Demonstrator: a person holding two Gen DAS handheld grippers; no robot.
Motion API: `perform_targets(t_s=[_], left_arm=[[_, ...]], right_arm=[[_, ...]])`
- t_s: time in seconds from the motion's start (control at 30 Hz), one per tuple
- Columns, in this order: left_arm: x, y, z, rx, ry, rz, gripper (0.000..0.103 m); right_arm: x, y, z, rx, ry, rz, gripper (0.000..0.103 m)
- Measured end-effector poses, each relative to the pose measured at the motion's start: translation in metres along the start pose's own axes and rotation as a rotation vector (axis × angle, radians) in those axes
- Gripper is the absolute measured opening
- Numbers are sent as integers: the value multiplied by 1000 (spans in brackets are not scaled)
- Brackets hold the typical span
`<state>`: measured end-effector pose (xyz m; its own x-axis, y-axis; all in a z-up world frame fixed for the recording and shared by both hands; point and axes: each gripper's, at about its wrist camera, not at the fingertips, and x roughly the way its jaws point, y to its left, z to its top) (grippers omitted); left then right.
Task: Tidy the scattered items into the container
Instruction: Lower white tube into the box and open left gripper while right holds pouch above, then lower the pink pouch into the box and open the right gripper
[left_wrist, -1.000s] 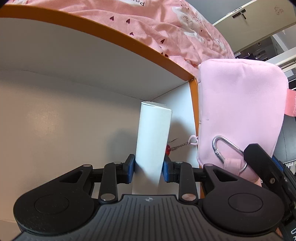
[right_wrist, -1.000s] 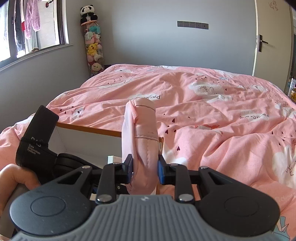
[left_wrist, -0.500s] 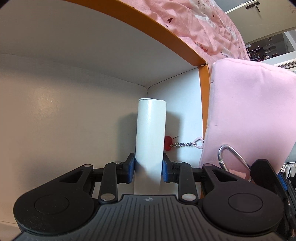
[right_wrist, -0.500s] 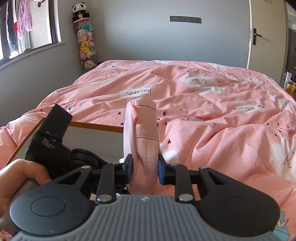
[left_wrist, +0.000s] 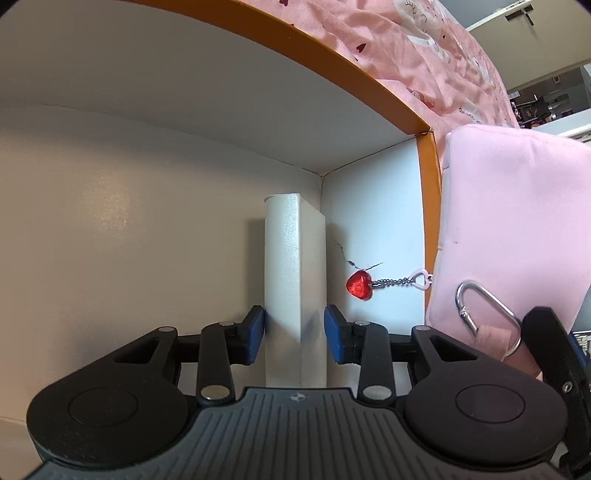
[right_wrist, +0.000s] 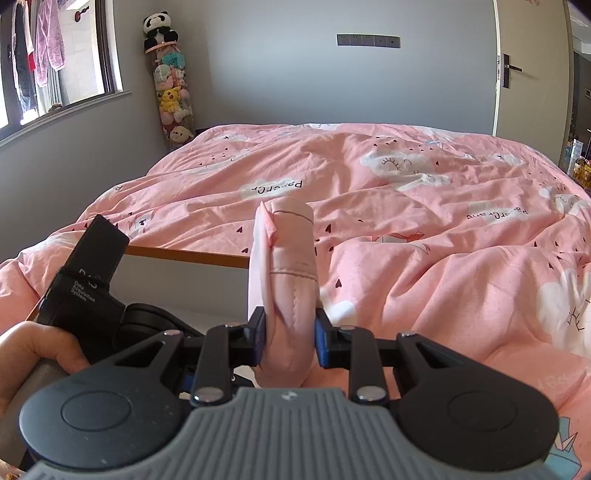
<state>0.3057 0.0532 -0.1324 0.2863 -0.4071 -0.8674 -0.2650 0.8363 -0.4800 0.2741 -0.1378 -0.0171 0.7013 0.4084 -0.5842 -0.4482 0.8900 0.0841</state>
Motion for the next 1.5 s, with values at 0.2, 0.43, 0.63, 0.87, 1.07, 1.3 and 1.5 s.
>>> perform_targets(t_s=[0.2, 0.43, 0.63, 0.87, 1.07, 1.3, 1.5], left_arm=[[9, 0, 2, -19, 33, -16, 35], [9, -1, 2, -24, 28, -6, 35], [-5, 1, 0, -6, -18, -7, 35], [6, 2, 5, -15, 13, -12, 35], [11, 2, 9, -23, 30, -30, 35], [-31, 10, 3, 9, -91, 0, 35], [-70, 9, -1, 54, -239, 106, 35]], right_arm=[[0, 1, 0, -2, 3, 7, 29], [-3, 0, 0, 0, 3, 7, 29], [0, 3, 3, -35, 5, 13, 29], [5, 10, 12, -119, 11, 36, 29], [11, 12, 16, -172, 20, 30, 29], [21, 16, 21, -146, 61, 73, 29], [38, 34, 18, -147, 100, 122, 29]])
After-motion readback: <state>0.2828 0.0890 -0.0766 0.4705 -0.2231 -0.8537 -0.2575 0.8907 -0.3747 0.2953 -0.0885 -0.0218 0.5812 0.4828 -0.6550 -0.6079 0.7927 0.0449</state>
